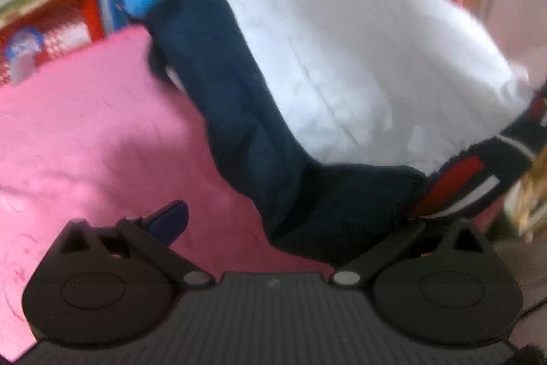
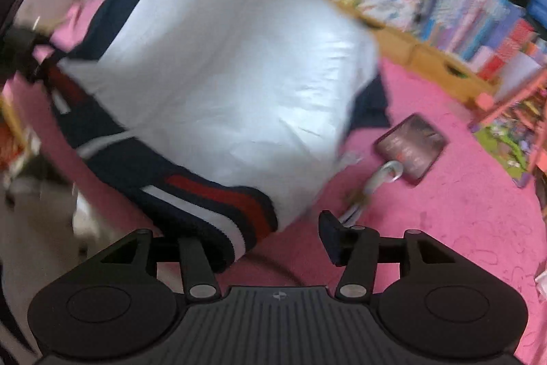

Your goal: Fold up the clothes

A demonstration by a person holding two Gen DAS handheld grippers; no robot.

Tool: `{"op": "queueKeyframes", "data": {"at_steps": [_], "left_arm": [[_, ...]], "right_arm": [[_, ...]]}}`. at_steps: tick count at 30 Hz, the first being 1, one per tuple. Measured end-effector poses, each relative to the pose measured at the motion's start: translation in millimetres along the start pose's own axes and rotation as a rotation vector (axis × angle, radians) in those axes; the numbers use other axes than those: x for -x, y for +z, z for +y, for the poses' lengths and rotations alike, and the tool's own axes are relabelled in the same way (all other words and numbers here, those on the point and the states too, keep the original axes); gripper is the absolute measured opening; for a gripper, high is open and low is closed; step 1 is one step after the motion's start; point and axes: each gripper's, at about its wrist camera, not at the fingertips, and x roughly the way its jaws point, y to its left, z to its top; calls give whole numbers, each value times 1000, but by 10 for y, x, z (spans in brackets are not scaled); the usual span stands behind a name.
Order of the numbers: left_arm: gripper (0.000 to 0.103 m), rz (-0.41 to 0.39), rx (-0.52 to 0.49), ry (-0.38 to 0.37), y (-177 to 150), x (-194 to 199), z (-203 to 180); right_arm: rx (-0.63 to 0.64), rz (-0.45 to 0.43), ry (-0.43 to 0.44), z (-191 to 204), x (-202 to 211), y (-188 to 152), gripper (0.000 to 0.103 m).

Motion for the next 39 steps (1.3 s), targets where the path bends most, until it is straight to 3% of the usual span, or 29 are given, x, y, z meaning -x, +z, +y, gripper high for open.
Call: {"op": "queueKeyframes", "data": {"at_steps": [2,5,8,12,14,15,20,22,25,28,29,31,34,39], "left_arm": [[103,-1,-30,-18,-38,8,-57],[103,-21,-27,-95,-47,118,-54],[103,-72,-15,-175,-59,319,-44],[103,-263,105,-356,-52,705,63],[103,-338,173,-393,-17,778,136],[103,-341,187,-365,24,747,136],[103,-167,152,-10,316,128,94],[103,-114,160,66,402,-155,181],[103,-49,201,86,502,-530,370],[103,-43,175,122,575,-694,366],[103,-42,157,131,578,-712,347],[103,-41,143,138,576,-733,329],[103,-49,144,139,561,-753,327],[103,-74,140,138,477,-698,364]], "right_arm": [[60,20,61,129,-8,-39,56],[91,-26,131,243,27,-27,71],[58,-52,180,246,13,30,72],[-3,-93,257,74,125,64,72],[-52,-122,292,-19,236,68,72],[-85,-146,315,-81,302,57,72],[-231,-281,488,-240,494,93,78],[-256,-323,618,-115,407,186,78],[-291,-323,857,230,122,382,78],[-330,-207,1091,697,-336,642,78],[-328,-157,1120,857,-468,713,78],[-293,-74,1062,1144,-674,826,78],[-264,-47,918,1349,-771,863,75],[-228,-192,732,1284,-515,792,75]]}}
